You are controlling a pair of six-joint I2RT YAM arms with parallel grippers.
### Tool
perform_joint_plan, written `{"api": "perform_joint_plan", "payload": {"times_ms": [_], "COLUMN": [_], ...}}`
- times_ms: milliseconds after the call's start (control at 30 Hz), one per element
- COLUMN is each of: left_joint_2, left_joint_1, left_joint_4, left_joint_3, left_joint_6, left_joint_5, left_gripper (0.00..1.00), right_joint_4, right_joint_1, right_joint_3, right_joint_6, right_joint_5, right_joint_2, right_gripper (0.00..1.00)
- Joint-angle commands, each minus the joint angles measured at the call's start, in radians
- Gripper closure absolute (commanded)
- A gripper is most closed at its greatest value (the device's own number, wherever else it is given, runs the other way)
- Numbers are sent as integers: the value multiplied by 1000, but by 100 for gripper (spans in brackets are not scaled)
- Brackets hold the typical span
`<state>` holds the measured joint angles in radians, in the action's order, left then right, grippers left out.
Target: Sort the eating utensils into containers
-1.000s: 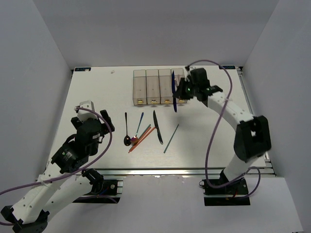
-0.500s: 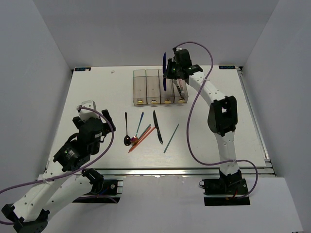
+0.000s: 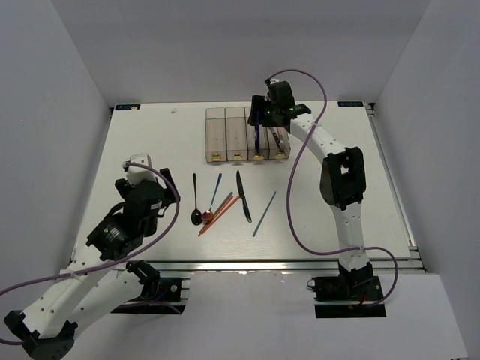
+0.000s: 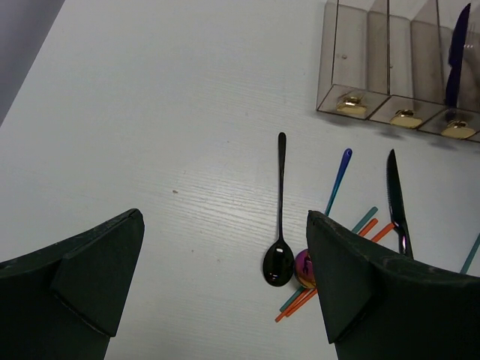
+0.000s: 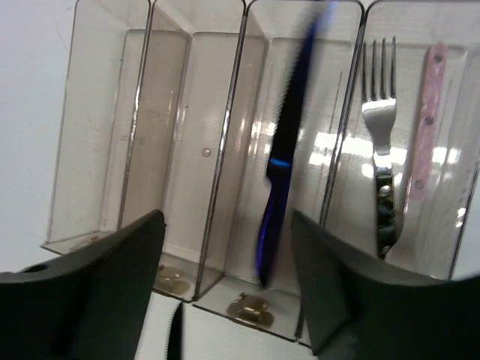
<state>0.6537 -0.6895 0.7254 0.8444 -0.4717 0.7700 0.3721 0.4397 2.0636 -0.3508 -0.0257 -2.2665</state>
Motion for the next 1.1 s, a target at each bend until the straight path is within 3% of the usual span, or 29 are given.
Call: {"api": "perform_joint_plan", "payload": {"times_ms": [0,33,67,200,333,367,433,467,500,700,933,1067], "left_joint_2": [75,93,113,289,543,601,713,825,880,1182,1274,1301], "left_joint_1": [-1,-1,-1,-1,-62,-130,-189,-218,-226,-231,-235,-237], "left_joint_4": [9,-1,-9,-73,-67,-55,-21,-3,6,37,26,6], "left_joint_3": [33,39,45,103,209,241,350,389,424,654,630,624], "left_joint_6": [-24,-30,-42,-135,-269,-301,-378,-419,-438,-488,-571,-575], "left_joint_5": [29,14,-3,-98,-109,-75,1,6,0,-70,-161,-213], "left_gripper": [2,2,2,2,2,2,2,2,2,6,18,21], "right_joint_4": [-39,-26,3,83,108,76,9,-33,-59,45,-13,-33], "right_joint_1": [-4,-6,-6,-13,-4,-2,-21,-50,-56,-76,-79,-81], "right_joint_3": [16,57,79,144,-26,-181,-334,-478,-535,-800,-1045,-1091], "right_joint_6": [32,38,42,64,64,43,-30,27,111,90,61,53], "right_joint_5": [6,7,16,76,298,375,339,134,98,170,120,76], "right_joint_2": [30,32,35,123,371,437,614,716,763,984,1095,1098], "right_gripper": [23,13,11,11,11,11,11,11,11,11,11,11]}}
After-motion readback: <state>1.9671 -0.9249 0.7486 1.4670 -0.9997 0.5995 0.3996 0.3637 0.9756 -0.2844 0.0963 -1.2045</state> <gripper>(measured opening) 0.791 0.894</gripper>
